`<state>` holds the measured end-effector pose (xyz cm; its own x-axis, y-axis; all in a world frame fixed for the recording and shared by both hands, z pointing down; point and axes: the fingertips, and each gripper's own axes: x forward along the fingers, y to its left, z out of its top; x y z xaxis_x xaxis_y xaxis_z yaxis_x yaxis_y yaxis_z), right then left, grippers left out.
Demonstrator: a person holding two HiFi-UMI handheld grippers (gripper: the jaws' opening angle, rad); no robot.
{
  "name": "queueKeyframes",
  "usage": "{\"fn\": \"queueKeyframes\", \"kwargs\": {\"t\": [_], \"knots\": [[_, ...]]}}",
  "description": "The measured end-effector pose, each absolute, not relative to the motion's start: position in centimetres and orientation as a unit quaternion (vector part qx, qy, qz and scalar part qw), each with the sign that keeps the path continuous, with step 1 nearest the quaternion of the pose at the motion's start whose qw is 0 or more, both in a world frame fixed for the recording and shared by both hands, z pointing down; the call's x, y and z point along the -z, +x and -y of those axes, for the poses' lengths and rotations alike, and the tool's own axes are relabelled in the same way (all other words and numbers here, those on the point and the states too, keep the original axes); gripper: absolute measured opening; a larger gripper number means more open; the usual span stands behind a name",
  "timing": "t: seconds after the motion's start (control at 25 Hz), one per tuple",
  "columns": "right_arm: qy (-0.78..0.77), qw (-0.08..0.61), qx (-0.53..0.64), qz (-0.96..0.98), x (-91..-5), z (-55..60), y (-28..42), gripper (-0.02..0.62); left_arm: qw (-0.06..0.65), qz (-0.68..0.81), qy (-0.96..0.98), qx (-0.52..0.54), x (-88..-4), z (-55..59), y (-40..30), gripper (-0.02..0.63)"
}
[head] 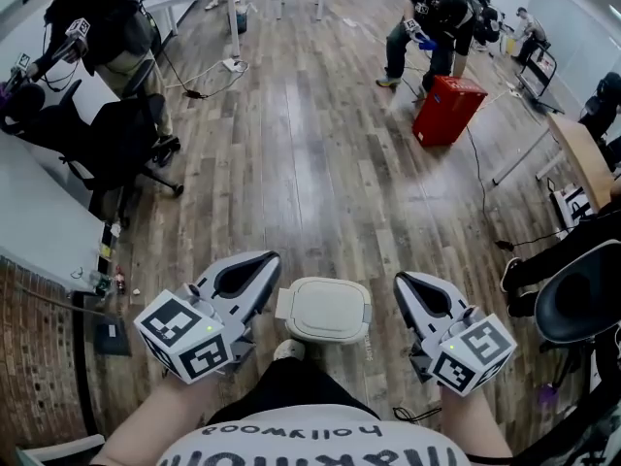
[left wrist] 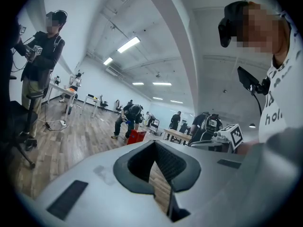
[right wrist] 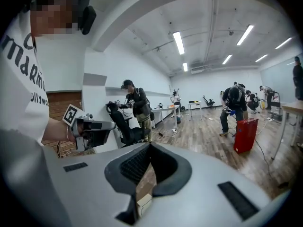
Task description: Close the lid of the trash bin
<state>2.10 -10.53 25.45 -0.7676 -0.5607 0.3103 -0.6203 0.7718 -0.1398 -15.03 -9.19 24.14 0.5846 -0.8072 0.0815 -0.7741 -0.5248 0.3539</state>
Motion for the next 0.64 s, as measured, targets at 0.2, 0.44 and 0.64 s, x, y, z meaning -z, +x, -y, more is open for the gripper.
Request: {"fn": "queueKeyframes", "kwargs": {"t": [0.2, 0.44, 0.64], "knots": [[0.316, 0.118, -0.111, 0.935, -24.6, 9.3, 2.3, 0.008, 0.17, 0.455, 0.873, 0.05, -23.3, 7.4, -14.8, 0.006], [0.317, 0.125, -0.105, 0.934, -25.3, 7.8, 2.2, 0.008, 0.167, 0.454, 0.874, 0.045, -23.6, 5.8, -14.9, 0.008], [0.321, 0.123, -0.109, 0.933, -25.2, 7.8, 2.8, 0.008, 0.166, 0.455, 0.874, 0.046, -23.2, 5.8, -14.8, 0.008]]}}
